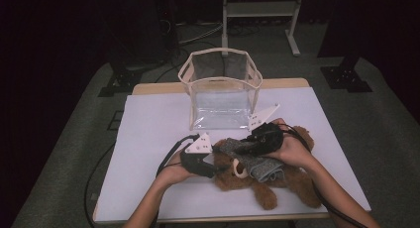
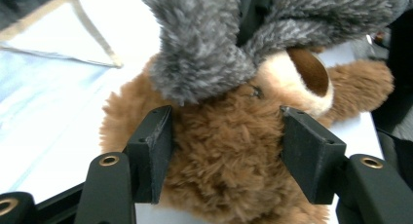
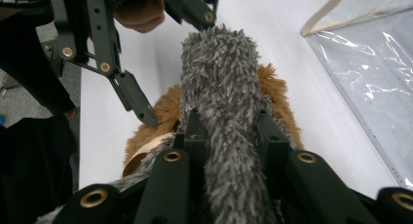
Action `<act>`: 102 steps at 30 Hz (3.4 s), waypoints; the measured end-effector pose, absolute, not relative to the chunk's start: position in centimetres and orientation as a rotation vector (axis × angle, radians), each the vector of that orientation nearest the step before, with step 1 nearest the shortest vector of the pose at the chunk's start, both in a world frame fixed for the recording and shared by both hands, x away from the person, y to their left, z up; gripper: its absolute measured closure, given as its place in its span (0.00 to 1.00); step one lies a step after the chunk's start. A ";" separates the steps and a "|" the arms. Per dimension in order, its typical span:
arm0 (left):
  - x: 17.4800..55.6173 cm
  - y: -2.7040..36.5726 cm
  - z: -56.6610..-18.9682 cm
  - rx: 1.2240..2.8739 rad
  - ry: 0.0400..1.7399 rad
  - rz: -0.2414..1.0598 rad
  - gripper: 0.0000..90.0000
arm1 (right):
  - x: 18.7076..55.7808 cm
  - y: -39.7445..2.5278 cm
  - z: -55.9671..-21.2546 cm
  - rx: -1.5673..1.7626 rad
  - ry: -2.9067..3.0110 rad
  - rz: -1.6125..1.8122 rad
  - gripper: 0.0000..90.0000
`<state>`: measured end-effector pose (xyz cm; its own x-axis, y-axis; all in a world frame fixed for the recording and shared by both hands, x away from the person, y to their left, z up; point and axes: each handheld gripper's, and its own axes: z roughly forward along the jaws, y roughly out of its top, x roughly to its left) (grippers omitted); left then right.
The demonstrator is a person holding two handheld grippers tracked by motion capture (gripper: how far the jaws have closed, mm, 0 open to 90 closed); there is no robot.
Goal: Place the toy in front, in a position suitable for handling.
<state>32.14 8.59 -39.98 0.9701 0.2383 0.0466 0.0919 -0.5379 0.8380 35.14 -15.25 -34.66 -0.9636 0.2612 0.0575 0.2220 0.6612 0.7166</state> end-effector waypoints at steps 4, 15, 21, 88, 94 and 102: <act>32.0 8.6 -40.0 2.154 0.216 0.178 0.44 | 35.0 -16.4 -34.1 0.440 2.777 1.219 0.79; 31.9 8.6 -40.1 2.163 0.210 0.171 0.42 | 34.1 -21.7 -31.0 0.515 2.662 1.187 0.79; 32.0 8.6 -40.1 2.164 0.210 0.167 0.42 | 33.8 -22.7 -31.7 0.561 2.667 1.177 0.79; 32.0 8.7 -40.2 2.185 0.195 0.155 0.42 | 32.7 -25.0 -33.9 0.598 2.677 1.093 0.78; 32.3 9.3 -39.4 2.168 0.211 0.155 0.38 | 32.9 -24.4 -35.9 0.603 2.741 1.148 0.79; 33.0 9.1 -37.9 2.099 0.261 0.160 0.26 | 31.1 -23.4 -36.7 0.529 2.796 1.150 0.80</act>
